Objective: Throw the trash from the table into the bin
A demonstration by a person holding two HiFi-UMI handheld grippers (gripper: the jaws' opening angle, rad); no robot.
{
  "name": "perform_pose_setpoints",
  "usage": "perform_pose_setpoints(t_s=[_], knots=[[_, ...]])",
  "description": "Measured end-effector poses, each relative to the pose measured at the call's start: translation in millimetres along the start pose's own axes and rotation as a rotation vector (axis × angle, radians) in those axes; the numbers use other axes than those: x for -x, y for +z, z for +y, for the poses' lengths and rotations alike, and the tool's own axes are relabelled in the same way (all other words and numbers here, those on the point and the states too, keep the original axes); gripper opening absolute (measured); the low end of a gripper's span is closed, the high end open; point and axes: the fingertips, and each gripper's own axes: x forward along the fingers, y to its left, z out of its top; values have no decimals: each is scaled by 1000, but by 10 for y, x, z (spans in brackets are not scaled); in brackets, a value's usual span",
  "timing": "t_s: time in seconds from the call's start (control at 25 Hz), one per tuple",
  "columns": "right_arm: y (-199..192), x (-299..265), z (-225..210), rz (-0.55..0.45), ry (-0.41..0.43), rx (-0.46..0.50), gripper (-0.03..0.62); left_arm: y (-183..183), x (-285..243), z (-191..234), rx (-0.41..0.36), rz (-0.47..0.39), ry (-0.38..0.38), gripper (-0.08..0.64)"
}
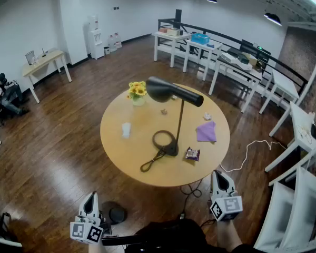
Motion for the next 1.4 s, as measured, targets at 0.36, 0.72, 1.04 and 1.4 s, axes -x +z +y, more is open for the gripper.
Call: perform_pose_setpoints(t_s=[0.36,0.72,1.04,1.4], knots=[[-12,-51,483,24,4,21,2,217,309,376,-12,-31,47,1],[-477,-148,215,150,-61,5,92,51,48,266,-2,11,-12,1],[-947,-787,-111,252,99,-24,258,-284,-748,-106,-36,80,-32,1],[-1894,-1645,-327,527,362,173,367,-888,-1741,-538,-11,113,-86,1]])
